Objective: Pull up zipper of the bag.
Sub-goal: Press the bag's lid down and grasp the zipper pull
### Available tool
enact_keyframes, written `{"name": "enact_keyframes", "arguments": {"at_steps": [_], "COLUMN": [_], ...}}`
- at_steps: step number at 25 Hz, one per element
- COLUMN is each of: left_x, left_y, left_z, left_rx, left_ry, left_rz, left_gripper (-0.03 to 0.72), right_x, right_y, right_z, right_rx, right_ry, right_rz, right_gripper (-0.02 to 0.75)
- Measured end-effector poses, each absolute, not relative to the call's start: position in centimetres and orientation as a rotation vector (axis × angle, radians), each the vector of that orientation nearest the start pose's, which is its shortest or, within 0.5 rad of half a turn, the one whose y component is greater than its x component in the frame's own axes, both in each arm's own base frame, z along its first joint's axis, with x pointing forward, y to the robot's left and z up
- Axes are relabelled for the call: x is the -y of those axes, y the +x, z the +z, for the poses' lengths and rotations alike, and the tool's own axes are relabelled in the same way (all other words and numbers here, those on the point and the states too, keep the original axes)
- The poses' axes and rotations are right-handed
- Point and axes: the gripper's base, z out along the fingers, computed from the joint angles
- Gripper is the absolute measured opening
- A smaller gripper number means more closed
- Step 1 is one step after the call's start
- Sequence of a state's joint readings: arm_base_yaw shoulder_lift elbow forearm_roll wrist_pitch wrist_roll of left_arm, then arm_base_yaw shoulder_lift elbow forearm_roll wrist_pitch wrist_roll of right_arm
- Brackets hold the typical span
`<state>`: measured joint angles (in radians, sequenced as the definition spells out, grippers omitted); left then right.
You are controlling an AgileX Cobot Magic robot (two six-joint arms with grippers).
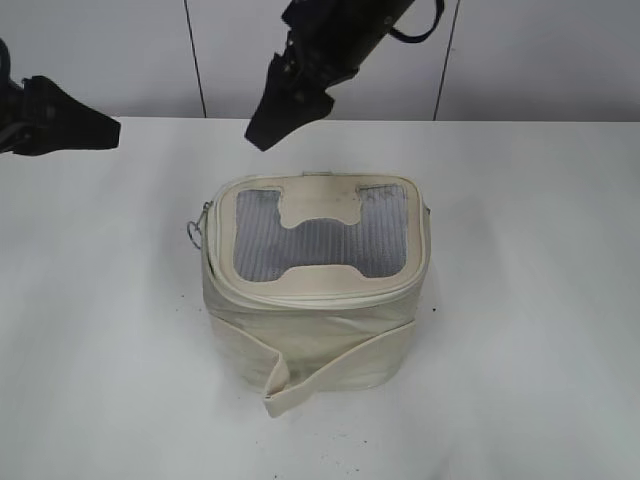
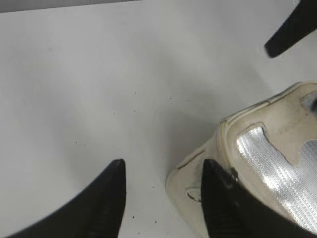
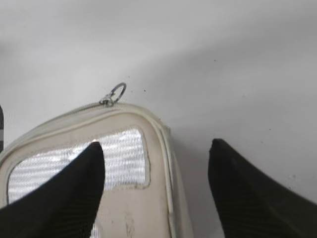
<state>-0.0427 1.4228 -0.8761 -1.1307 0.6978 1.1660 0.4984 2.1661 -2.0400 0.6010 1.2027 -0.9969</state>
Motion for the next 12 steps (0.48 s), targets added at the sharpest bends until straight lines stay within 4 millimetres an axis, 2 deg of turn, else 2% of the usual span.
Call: {"name": "enact_keyframes", "arguments": {"at_steps": [4,8,12], "left_x": [6.7,7.0,7.2], "left_y": [29.0,29.5,29.6], "left_z": [25.8,24.4,23.3], "left_rx": [-2.242,-2.257,-2.282], "left_ry": [0.559,0.701,0.782], "left_rz": [-0.700,-0.717,-0.762], "left_gripper": [0.384,0.384,0.384], "right_x": [-28.7,-29.0,-28.7], "right_y": [39.5,40.0,40.4], "right_z": [25.5,23.3,22.1], "right_rx": [-2.029,-2.112,-2.177], "right_ry": [-1.675,-1.668,-1.669], "right_rz": [0.694,0.691,0.631], "right_gripper": [0.511,0.501,0.501]}}
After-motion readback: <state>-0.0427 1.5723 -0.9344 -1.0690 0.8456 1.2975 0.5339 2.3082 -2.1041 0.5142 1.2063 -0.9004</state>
